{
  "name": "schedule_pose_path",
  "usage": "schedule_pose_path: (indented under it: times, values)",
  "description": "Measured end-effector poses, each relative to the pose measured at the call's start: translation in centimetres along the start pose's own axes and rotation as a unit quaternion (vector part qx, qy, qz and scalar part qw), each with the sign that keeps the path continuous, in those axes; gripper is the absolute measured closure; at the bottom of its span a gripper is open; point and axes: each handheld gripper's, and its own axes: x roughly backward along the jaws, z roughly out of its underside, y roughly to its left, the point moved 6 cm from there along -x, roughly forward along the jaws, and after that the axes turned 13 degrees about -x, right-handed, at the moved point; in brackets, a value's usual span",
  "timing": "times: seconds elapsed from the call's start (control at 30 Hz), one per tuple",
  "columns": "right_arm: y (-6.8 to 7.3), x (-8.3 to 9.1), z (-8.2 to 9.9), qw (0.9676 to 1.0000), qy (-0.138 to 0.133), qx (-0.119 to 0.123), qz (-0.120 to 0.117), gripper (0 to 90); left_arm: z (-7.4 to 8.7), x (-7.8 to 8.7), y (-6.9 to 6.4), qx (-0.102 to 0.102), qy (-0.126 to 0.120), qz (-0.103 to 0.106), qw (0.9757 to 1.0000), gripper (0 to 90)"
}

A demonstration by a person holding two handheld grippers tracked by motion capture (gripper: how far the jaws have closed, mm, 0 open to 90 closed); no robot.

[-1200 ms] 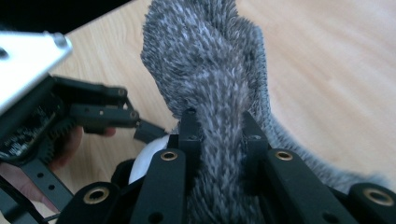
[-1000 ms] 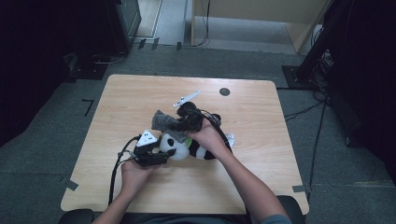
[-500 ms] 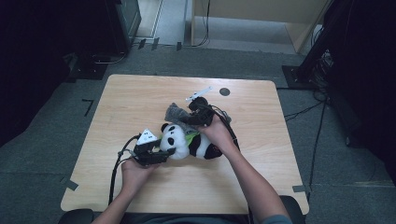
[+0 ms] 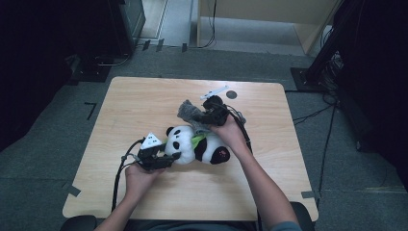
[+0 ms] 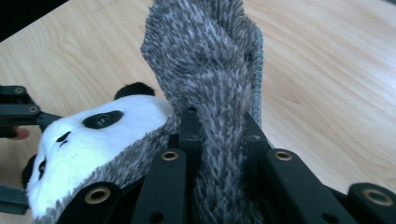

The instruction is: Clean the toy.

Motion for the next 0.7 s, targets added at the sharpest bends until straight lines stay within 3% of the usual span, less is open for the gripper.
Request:
schedule_pose_path:
  times: [0.3,0.53,0.6,0.7]
  values:
    - [-1.5,1.6,-0.5,0.9992,-0.034,-0.011,0.017,77.9,0.0,0.0,0.0,0.004,-0.001,-0.002,1.0000,38.7]
    - [-1.9,5.2,-1.6,0.9961,-0.085,-0.013,0.016,77.8,-0.1,0.0,0.1,0.004,0.002,0.001,1.0000,38.4]
    - [-1.9,5.6,-1.7,0.9958,-0.089,-0.014,0.018,77.8,-0.1,0.0,0.1,0.003,0.002,0.000,1.0000,38.3]
    - [-2.2,7.5,-2.0,0.9932,-0.114,-0.017,0.016,77.7,-0.1,0.0,0.2,0.002,0.003,0.000,1.0000,38.1]
